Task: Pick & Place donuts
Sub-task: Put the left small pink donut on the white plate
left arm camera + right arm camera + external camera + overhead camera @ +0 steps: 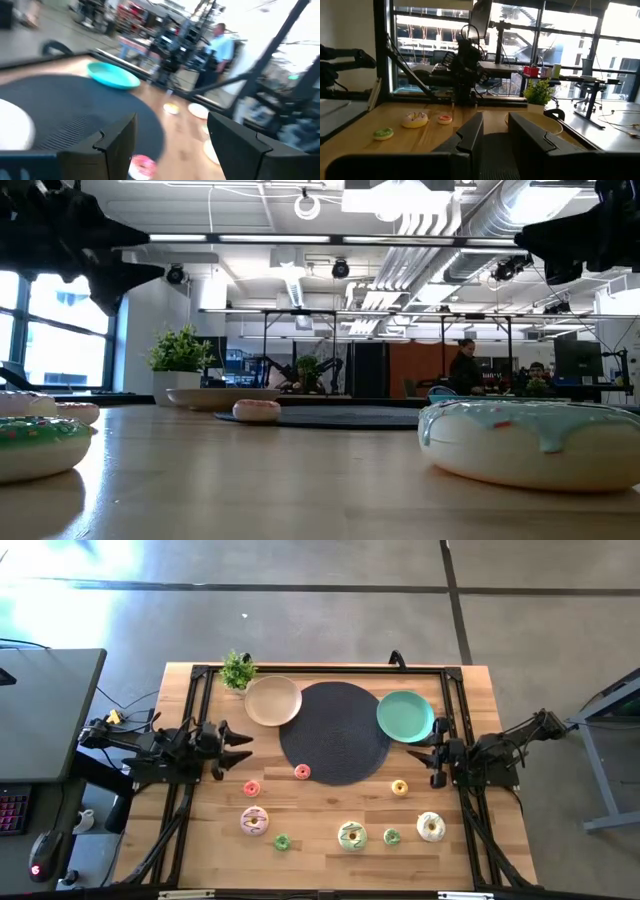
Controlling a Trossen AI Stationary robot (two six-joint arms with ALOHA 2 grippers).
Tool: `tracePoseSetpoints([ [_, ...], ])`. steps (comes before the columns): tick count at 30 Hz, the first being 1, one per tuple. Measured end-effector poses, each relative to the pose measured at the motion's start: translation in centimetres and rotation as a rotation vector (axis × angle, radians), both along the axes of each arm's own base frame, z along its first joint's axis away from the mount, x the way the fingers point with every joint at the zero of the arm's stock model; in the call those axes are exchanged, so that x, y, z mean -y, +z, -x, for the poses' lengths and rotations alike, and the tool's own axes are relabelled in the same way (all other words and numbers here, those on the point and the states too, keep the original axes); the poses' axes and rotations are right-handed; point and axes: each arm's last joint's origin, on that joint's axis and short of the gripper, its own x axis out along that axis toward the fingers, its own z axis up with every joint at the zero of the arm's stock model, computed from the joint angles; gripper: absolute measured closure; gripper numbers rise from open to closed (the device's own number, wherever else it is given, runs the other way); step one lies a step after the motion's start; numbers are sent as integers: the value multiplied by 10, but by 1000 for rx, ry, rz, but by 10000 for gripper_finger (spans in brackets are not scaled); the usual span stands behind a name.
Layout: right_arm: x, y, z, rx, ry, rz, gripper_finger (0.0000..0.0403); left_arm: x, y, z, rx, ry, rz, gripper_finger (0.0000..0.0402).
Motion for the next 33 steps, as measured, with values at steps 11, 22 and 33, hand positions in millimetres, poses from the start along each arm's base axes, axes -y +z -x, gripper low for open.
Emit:
tracePoseSetpoints([
  [11, 5, 12, 3, 88, -156, 53, 316, 2, 8, -6, -402, 1, 94, 169],
  [22, 9, 13, 5, 72, -294, 61, 316, 15, 32, -40, -1126, -42, 23, 210],
  [33, 8, 13, 5, 76, -278, 58, 316, 29, -17, -80, -1374, -132, 87, 210],
])
